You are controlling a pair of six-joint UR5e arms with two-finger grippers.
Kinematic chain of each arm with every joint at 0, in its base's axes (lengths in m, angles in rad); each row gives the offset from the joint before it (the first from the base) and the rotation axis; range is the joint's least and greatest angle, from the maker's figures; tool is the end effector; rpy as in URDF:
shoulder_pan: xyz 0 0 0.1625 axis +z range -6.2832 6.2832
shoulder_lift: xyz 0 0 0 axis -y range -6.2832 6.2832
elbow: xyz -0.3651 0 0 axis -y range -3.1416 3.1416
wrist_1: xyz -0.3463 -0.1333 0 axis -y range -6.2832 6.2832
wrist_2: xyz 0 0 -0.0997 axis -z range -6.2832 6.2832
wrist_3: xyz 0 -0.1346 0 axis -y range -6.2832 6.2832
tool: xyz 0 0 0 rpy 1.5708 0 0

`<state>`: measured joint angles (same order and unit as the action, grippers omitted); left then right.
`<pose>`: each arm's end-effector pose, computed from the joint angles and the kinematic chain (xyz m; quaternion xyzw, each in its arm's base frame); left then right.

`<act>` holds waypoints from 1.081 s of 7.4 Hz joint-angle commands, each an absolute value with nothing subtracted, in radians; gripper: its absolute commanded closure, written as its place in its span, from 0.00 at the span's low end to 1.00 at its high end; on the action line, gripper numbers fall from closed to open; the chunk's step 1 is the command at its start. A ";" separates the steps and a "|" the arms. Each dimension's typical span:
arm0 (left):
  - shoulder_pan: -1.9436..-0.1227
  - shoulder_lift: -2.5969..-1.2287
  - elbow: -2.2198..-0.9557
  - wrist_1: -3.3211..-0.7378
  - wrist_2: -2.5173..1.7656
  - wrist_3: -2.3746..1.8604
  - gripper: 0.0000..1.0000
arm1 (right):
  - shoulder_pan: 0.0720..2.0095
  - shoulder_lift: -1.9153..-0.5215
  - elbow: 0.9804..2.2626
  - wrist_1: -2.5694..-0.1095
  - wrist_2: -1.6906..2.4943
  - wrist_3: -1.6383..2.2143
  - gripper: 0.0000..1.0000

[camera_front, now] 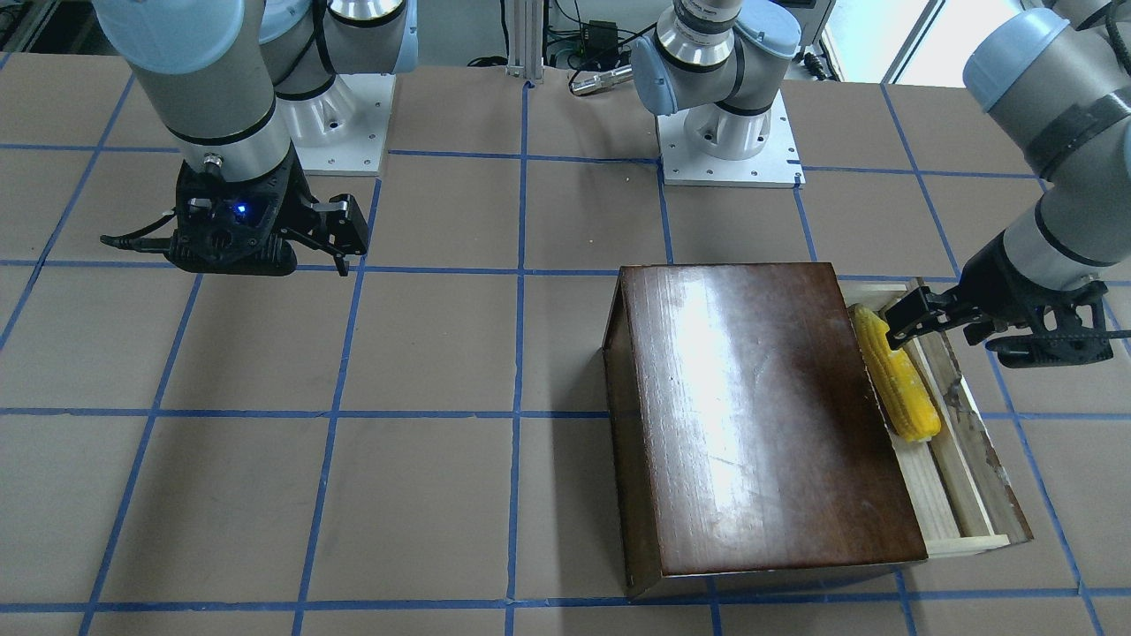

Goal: Open drawer and put corn inside

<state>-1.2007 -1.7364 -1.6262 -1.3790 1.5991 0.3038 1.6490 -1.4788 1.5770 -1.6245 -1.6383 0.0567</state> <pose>0.0579 -0.5072 0.3093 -0.0329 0.9993 0.0185 0.0085 0.1607 -0.4607 0.3535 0.0115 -0.9991 -0.0199 0.0352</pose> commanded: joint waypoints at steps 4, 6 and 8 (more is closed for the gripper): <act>-1.414 -1.583 -1.617 -1.425 1.583 0.094 0.00 | 1.649 -1.479 1.577 -1.624 -1.637 0.057 0.00; -1.527 -1.537 -1.617 -1.488 1.588 0.043 0.00 | 1.649 -1.479 1.577 -1.624 -1.635 0.057 0.00; -1.566 -1.516 -1.603 -1.509 1.574 0.026 0.00 | 1.649 -1.479 1.577 -1.624 -1.637 0.057 0.00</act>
